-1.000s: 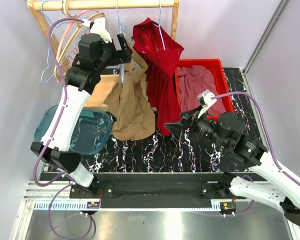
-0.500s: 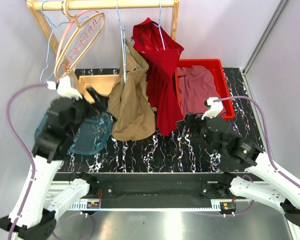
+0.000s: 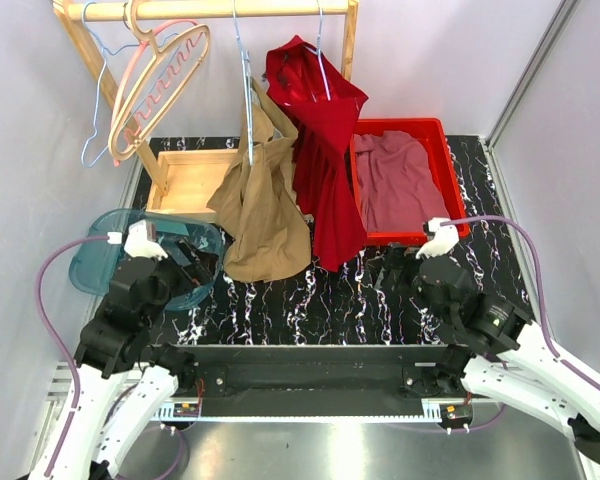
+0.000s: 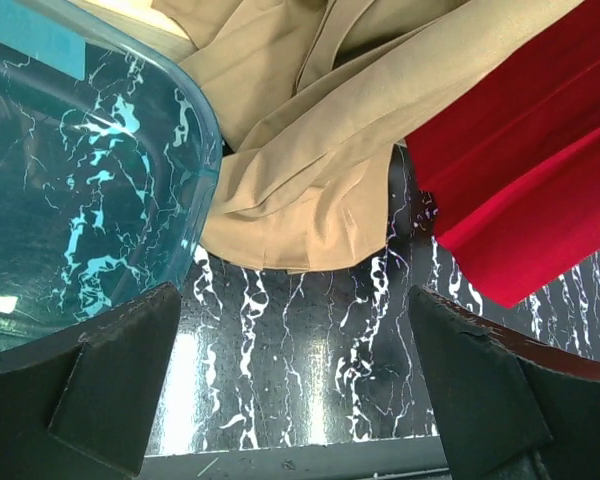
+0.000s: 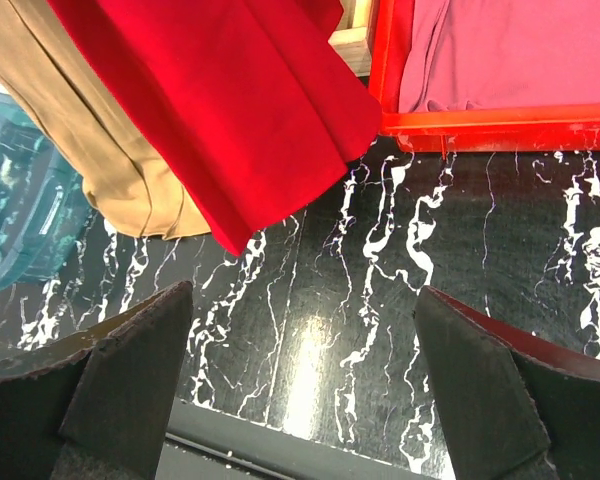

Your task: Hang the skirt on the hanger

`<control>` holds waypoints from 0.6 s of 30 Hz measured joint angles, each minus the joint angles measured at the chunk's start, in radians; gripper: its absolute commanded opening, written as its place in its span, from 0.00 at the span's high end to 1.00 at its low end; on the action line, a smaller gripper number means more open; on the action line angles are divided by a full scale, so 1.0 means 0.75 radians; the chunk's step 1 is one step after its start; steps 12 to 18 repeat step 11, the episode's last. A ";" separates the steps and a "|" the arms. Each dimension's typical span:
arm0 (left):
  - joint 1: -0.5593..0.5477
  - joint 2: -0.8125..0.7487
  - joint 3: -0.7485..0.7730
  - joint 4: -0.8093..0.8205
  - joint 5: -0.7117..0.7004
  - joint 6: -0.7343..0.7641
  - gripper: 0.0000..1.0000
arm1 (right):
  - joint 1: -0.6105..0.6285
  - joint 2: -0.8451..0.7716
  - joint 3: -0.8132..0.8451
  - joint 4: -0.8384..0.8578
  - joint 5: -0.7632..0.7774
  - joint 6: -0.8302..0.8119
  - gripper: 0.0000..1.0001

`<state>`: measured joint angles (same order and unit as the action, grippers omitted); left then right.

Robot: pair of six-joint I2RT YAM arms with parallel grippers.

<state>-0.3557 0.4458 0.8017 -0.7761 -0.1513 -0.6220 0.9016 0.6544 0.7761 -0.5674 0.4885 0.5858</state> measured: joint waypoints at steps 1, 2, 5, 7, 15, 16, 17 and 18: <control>-0.001 -0.006 -0.007 0.001 0.000 -0.003 0.01 | 0.000 -0.012 -0.006 -0.005 -0.001 0.005 0.00; -0.001 -0.007 -0.015 0.002 0.000 -0.006 0.01 | 0.000 -0.022 -0.009 -0.009 -0.001 0.010 0.00; -0.001 -0.004 -0.054 -0.001 0.002 -0.015 0.01 | 0.000 -0.028 -0.016 -0.010 -0.001 0.020 0.00; -0.001 -0.001 -0.068 -0.002 0.002 -0.017 0.01 | 0.000 -0.028 -0.022 -0.013 -0.001 0.023 0.00; -0.001 -0.003 -0.077 -0.002 -0.005 -0.029 0.01 | 0.000 -0.028 -0.039 -0.018 -0.001 0.027 0.00; -0.001 -0.003 -0.077 -0.002 -0.005 -0.029 0.01 | 0.000 -0.028 -0.039 -0.018 -0.001 0.027 0.00; -0.001 -0.003 -0.077 -0.002 -0.005 -0.029 0.01 | 0.000 -0.028 -0.039 -0.018 -0.001 0.027 0.00; -0.001 -0.003 -0.077 -0.002 -0.005 -0.029 0.01 | 0.000 -0.028 -0.039 -0.018 -0.001 0.027 0.00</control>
